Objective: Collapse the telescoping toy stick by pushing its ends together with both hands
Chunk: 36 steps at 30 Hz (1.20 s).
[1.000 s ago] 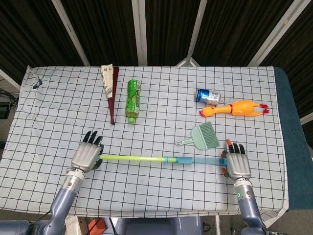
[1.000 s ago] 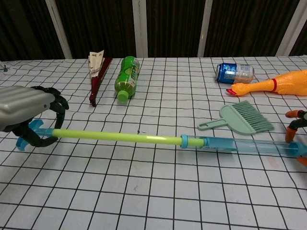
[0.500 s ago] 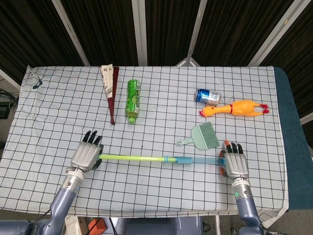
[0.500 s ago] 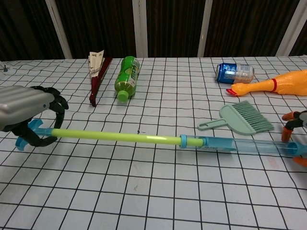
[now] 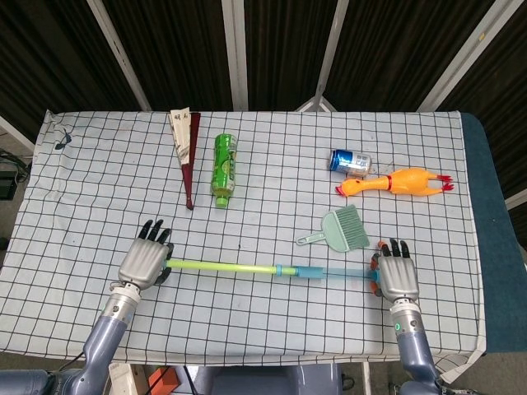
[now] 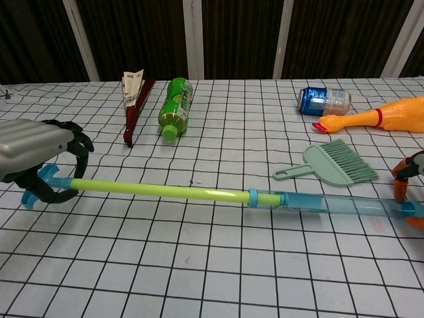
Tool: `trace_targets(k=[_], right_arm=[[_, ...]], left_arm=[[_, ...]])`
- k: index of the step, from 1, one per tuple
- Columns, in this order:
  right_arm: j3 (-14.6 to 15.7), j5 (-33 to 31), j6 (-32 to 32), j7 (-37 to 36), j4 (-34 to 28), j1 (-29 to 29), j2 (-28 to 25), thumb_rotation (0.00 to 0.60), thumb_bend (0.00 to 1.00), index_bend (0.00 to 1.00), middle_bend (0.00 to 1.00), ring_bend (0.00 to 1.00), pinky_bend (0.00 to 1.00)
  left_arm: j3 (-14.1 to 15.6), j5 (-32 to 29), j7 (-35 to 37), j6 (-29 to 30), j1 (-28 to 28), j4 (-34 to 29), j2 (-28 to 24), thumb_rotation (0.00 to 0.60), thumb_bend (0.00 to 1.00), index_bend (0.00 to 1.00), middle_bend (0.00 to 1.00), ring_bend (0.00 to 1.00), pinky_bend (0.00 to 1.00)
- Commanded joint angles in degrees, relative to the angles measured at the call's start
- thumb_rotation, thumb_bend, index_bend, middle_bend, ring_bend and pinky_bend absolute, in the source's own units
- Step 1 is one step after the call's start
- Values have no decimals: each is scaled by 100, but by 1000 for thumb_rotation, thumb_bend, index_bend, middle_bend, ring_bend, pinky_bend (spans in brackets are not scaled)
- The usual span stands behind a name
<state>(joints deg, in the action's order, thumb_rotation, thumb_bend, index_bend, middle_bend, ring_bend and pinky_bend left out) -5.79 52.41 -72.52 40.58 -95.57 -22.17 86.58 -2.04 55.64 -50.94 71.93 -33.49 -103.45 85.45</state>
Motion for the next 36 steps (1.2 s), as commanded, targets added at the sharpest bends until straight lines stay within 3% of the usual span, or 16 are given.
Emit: trace_targets(k=[1, 36], right_arm=[[11, 14, -13, 13, -12, -2, -16, 600, 350, 692, 201, 0, 0], [75, 266, -390, 526, -794, -148, -79, 600, 350, 749, 216, 0, 0]], left_arm=[[4, 4, -2, 2, -2, -1, 1, 600, 518, 620, 157, 0, 11], [-105, -5, -134, 122, -109, -120, 252, 600, 518, 646, 158, 0, 11]])
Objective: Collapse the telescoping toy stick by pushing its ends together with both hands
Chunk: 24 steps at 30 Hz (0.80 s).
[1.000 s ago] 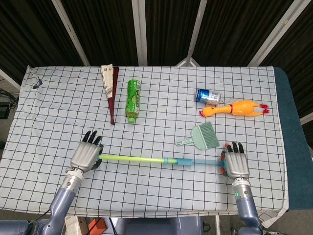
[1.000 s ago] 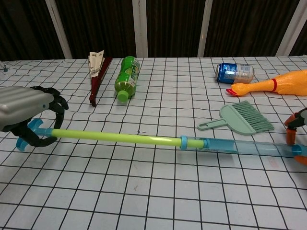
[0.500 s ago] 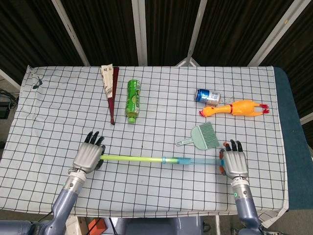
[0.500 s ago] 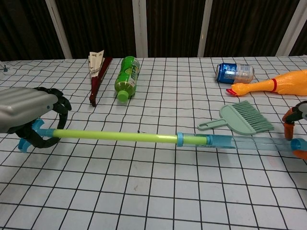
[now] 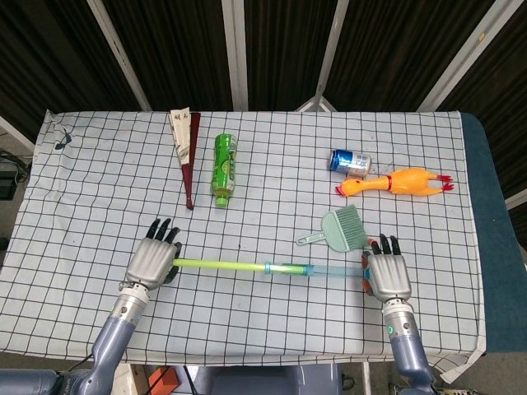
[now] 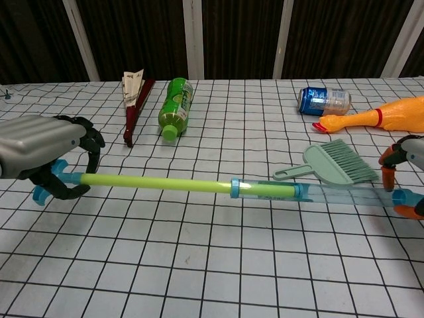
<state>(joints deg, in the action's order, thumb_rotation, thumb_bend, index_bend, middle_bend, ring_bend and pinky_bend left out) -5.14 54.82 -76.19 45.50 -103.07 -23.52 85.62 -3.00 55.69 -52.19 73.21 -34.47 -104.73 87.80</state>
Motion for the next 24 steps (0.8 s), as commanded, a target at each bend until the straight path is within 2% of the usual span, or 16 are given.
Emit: trace_targets(k=[1, 24], right_arm=[[14, 34, -30, 54, -64, -19, 23, 600, 350, 749, 216, 0, 0], [-24, 39, -152, 561, -347, -263, 436, 600, 349, 754, 216, 0, 0]], left_arm=[[-11, -20, -13, -9, -16, 11, 28, 600, 518, 646, 158, 0, 11], [-109, -119, -86, -47, -161, 65, 256, 600, 519, 649, 158, 0, 11]])
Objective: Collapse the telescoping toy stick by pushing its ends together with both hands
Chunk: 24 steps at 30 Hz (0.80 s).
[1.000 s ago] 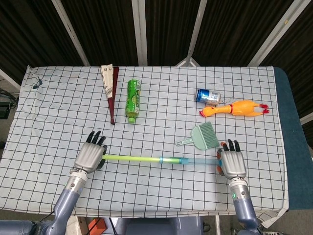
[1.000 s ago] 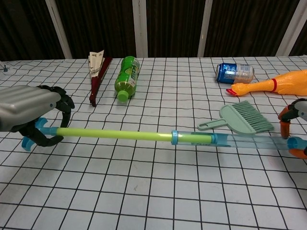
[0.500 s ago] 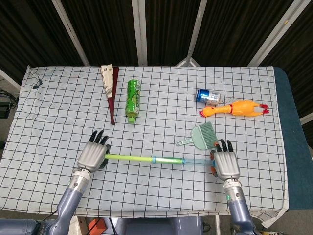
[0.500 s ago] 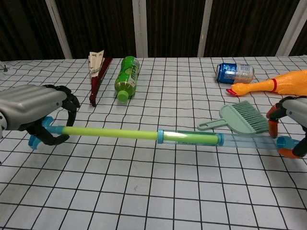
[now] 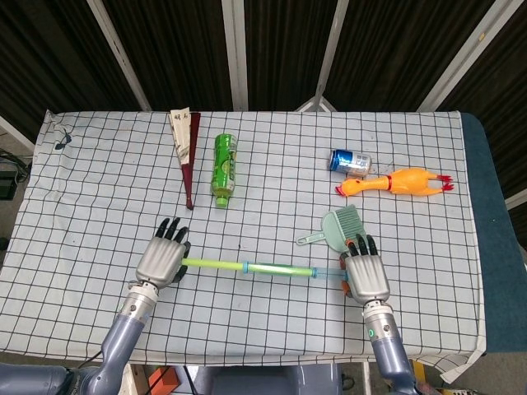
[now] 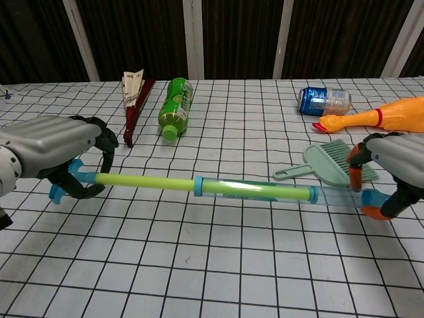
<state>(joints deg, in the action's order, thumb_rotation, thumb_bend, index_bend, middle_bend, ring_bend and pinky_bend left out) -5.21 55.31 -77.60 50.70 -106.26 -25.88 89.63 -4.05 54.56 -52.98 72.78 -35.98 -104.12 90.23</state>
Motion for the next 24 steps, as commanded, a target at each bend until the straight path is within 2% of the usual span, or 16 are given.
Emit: trace_targets(k=[1, 24], right_arm=[[-27, -20, -18, 87, -51, -50, 67, 600, 349, 754, 216, 0, 0], [-230, -199, -187, 649, -281, -410, 568, 600, 349, 779, 223, 0, 0]], left_arm=[[-11, -16, -16, -7, -21, 5, 30, 600, 519, 649, 158, 0, 11], [-105, -153, -82, 0, -175, 12, 268, 600, 518, 653, 157, 0, 11]])
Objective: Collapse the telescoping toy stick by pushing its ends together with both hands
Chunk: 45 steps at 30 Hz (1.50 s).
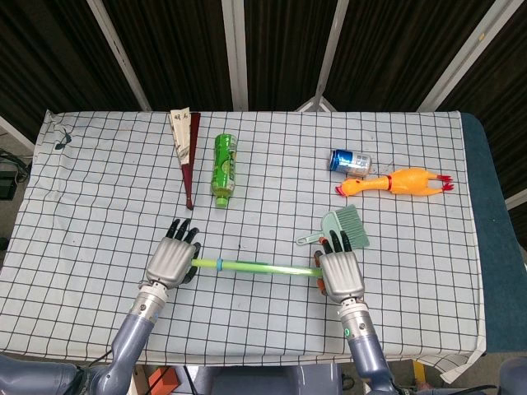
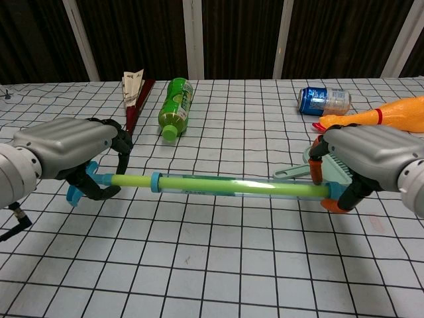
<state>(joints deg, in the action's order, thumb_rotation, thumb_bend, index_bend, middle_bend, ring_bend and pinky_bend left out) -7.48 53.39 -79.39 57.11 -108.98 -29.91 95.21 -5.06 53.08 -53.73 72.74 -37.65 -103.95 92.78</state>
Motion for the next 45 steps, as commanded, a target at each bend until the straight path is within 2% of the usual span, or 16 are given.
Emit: trace_targets(k=[1, 16, 17, 19, 21, 24, 31, 40, 45], right_arm=[[-6, -14, -17, 13, -17, -13, 21, 600, 350, 780, 223, 0, 0], [31, -32, -124, 59, -47, -68, 85, 600, 350, 777, 223, 0, 0], [33, -36, -126, 58, -47, -70, 82, 600, 349, 750, 223, 0, 0], [58, -79, -117, 119, -49, -84, 53, 600, 350, 614, 193, 0, 0], [93, -139, -95, 219, -68, -105, 1, 600, 350, 372, 103, 0, 0], [164, -144, -42, 315, -104, -140, -115, 600, 350, 174, 13, 0, 0], [292, -243, -42, 498, -184, -157, -282, 600, 349, 8, 0, 0, 0], [396, -94, -189, 197, -390, -4, -629, 600, 350, 0, 0, 0, 0], [702, 430, -290, -459, -517, 309, -1179, 600, 350, 0, 0, 0, 0]], left_arm=[[-9, -7, -11, 8, -14, -9, 26, 600, 518, 653, 157, 0, 11], [-9, -61, -80, 80, -71, -38, 145, 600, 519, 653, 156, 0, 10], [-6, -61, -79, 81, -72, -37, 149, 600, 518, 644, 153, 0, 10], [2, -63, -77, 86, -73, -39, 151, 600, 506, 598, 138, 0, 11], [13, -61, -69, 82, -73, -44, 141, 600, 469, 524, 118, 0, 10], [39, -75, -29, 58, -62, -64, 98, 600, 383, 426, 97, 0, 9], [81, -47, 82, 21, -39, -153, -5, 600, 281, 341, 86, 0, 8], [214, 258, 534, 165, 184, -479, -382, 600, 278, 296, 85, 0, 8], [506, 790, 1171, 451, 581, -730, -915, 600, 140, 230, 70, 0, 8]])
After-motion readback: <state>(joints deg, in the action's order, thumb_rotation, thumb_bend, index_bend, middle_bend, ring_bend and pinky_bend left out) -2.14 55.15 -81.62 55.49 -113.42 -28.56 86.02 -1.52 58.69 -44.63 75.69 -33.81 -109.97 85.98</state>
